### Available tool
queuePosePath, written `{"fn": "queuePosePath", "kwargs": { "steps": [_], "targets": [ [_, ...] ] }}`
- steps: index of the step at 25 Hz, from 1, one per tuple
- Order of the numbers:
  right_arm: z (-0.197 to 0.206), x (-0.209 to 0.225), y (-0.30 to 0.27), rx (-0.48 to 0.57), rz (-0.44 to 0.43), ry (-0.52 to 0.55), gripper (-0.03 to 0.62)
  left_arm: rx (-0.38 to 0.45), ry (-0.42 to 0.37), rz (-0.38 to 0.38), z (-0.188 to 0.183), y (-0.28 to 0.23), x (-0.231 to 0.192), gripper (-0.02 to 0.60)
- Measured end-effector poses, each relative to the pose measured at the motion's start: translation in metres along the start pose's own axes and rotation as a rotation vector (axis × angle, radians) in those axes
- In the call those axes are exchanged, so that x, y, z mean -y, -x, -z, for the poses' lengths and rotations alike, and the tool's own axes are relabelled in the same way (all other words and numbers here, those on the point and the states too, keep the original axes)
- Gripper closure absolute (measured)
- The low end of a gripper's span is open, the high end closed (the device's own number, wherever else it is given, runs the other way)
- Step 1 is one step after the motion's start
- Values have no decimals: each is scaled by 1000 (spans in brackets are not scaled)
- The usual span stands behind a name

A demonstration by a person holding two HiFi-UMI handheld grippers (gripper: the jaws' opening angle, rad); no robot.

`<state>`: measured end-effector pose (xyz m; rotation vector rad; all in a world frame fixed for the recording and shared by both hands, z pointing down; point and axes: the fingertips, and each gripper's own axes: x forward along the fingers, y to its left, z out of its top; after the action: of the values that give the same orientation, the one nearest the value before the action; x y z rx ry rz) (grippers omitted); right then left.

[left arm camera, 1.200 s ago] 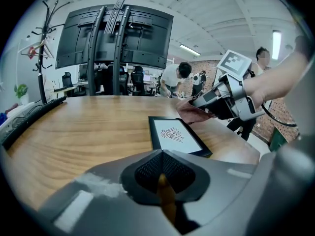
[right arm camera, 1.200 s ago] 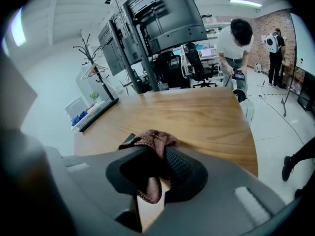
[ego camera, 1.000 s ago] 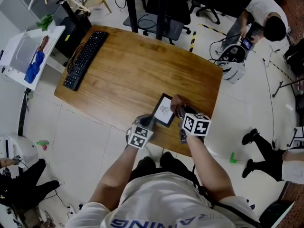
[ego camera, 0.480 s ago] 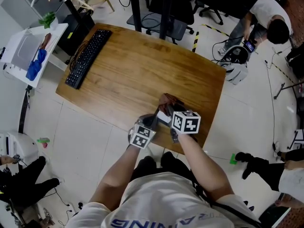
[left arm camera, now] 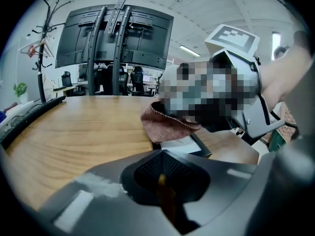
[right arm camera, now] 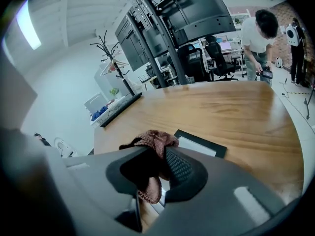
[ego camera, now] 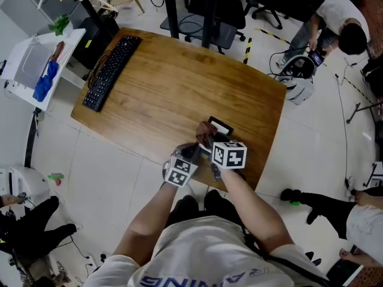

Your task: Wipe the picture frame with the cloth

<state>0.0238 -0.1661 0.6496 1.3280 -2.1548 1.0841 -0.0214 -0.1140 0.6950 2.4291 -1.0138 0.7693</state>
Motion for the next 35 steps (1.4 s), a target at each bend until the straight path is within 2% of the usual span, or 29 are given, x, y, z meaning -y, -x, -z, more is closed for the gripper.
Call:
{"fn": "queuePosePath", "kwargs": {
  "steps": [13,21,35],
  "targets": [
    [18,21,4,-35,38,-13,510,-6,17,0,8,-3,-1,577],
    [25,39,18,-26,60,-33,510,-3,-6,0,1,1,-1,577],
    [31,72,51,-1,110,-71,510,-10,6,1,7,-2,-2,577]
  ]
}}
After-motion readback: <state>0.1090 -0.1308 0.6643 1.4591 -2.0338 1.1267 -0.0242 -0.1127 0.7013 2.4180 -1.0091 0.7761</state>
